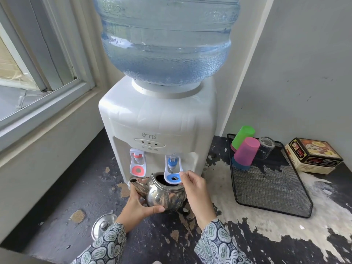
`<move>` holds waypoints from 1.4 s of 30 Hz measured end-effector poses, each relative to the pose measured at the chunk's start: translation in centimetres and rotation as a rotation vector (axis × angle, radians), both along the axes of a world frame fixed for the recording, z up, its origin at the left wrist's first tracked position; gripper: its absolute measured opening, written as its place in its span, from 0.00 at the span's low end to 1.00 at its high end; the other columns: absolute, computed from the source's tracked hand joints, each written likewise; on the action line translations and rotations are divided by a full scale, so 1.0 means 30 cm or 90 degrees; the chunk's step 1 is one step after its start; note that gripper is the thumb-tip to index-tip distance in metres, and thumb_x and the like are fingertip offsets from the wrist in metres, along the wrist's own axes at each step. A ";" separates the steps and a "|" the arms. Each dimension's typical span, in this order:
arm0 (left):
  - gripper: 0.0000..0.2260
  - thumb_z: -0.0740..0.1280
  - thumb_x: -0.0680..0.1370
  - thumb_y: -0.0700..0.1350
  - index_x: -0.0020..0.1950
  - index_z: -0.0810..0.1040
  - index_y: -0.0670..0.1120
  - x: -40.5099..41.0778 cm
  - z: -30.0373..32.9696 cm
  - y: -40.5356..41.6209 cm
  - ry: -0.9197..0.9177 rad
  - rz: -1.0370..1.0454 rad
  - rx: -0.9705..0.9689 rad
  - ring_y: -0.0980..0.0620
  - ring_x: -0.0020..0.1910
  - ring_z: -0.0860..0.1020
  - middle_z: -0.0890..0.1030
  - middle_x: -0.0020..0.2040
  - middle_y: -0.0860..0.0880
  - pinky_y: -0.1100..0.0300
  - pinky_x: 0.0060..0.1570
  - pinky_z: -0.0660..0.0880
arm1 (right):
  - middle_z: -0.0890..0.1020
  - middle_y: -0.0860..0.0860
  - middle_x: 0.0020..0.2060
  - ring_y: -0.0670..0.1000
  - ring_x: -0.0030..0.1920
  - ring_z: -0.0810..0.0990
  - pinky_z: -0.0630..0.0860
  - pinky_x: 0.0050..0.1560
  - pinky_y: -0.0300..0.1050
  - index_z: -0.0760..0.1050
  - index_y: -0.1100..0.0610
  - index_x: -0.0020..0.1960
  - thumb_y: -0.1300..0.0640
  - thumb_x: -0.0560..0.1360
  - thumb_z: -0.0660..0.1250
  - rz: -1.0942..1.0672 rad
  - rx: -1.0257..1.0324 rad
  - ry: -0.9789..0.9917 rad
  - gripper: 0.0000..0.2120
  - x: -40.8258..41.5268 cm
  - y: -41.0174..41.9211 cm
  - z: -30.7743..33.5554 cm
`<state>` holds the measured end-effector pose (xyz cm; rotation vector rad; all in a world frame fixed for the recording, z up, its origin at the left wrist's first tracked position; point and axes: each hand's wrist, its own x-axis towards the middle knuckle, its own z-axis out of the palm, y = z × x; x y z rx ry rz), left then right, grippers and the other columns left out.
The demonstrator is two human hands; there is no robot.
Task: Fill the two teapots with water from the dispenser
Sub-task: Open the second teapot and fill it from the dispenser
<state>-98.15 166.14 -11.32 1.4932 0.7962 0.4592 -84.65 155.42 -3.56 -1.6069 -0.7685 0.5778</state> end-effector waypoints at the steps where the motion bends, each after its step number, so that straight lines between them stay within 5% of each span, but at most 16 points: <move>1: 0.52 0.83 0.51 0.48 0.66 0.55 0.48 0.003 -0.001 0.001 -0.003 -0.002 0.002 0.73 0.48 0.76 0.71 0.57 0.59 0.78 0.44 0.72 | 0.61 0.44 0.22 0.41 0.24 0.60 0.61 0.25 0.31 0.64 0.60 0.32 0.57 0.78 0.60 0.000 0.001 -0.002 0.16 0.000 0.000 0.000; 5: 0.43 0.75 0.61 0.28 0.65 0.54 0.48 0.018 -0.007 -0.002 -0.019 0.005 -0.001 0.75 0.44 0.76 0.71 0.54 0.59 0.79 0.40 0.72 | 0.62 0.46 0.24 0.42 0.25 0.60 0.61 0.26 0.31 0.64 0.60 0.32 0.57 0.78 0.60 -0.001 0.006 -0.008 0.16 -0.002 -0.001 -0.001; 18: 0.48 0.82 0.51 0.42 0.64 0.59 0.49 0.013 -0.014 0.004 -0.046 -0.002 -0.038 0.72 0.47 0.77 0.73 0.56 0.56 0.77 0.41 0.73 | 0.63 0.42 0.20 0.41 0.24 0.60 0.61 0.27 0.32 0.62 0.56 0.30 0.55 0.77 0.62 -0.003 0.004 0.024 0.18 0.002 -0.006 -0.011; 23: 0.38 0.72 0.60 0.23 0.62 0.60 0.47 0.023 -0.007 -0.001 -0.042 0.012 -0.057 0.73 0.42 0.78 0.73 0.52 0.55 0.77 0.38 0.73 | 0.64 0.42 0.20 0.41 0.25 0.61 0.61 0.27 0.32 0.63 0.55 0.30 0.54 0.76 0.62 -0.003 0.009 0.025 0.18 0.004 -0.009 -0.012; 26: 0.38 0.77 0.57 0.29 0.59 0.63 0.49 0.014 -0.012 0.004 -0.051 0.008 -0.047 0.72 0.42 0.78 0.74 0.52 0.55 0.76 0.38 0.73 | 0.63 0.42 0.20 0.41 0.25 0.61 0.60 0.28 0.33 0.63 0.55 0.30 0.54 0.76 0.62 0.002 0.005 0.023 0.18 0.004 -0.009 -0.015; 30: 0.54 0.82 0.40 0.55 0.62 0.63 0.48 0.003 -0.012 0.012 -0.049 0.001 -0.045 0.70 0.46 0.78 0.75 0.55 0.54 0.76 0.41 0.74 | 0.63 0.43 0.22 0.42 0.27 0.61 0.60 0.30 0.35 0.63 0.55 0.30 0.51 0.76 0.62 -0.001 -0.001 0.021 0.18 0.003 -0.011 -0.020; 42: 0.56 0.81 0.38 0.58 0.62 0.63 0.51 0.002 -0.012 0.014 -0.012 -0.011 -0.039 0.70 0.47 0.76 0.74 0.56 0.56 0.75 0.42 0.74 | 0.64 0.44 0.24 0.43 0.29 0.63 0.62 0.31 0.33 0.65 0.55 0.30 0.47 0.73 0.61 0.011 0.025 0.049 0.17 -0.001 -0.012 -0.022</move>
